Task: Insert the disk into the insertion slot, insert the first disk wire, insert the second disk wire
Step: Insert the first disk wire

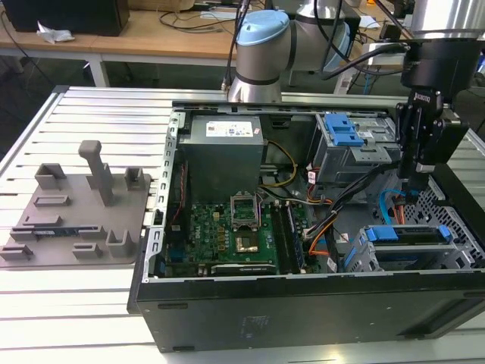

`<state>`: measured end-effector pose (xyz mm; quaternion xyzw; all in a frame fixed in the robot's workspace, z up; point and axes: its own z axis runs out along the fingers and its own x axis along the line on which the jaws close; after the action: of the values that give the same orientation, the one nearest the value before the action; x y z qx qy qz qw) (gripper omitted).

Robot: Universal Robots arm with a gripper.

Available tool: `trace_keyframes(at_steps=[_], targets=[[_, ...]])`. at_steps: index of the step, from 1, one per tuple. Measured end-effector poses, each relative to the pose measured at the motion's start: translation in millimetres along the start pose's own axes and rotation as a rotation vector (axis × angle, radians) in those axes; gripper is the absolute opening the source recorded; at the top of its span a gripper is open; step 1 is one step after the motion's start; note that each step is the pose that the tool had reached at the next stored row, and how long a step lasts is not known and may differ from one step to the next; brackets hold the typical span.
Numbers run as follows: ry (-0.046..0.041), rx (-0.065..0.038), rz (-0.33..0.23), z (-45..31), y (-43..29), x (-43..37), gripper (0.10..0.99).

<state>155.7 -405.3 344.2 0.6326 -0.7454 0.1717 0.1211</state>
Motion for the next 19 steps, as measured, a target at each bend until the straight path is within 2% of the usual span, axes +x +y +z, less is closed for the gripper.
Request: trace_keyframes(at_steps=[6, 12, 13, 17, 19], targets=[[0.0124, 0.002, -0.001, 1.2, 1.5, -4.6, 0.416], [0.0295, 0.005, -0.001, 2.1, 2.2, -7.6, 0.416], [0.0313, 0.005, -0.001, 2.2, 2.2, -7.9, 0.396], [0.0389, 0.007, -0.001, 2.3, 2.3, -8.5, 0.169], [0.0412, 0.007, -0.002, 2.5, 2.4, -8.5, 0.169]])
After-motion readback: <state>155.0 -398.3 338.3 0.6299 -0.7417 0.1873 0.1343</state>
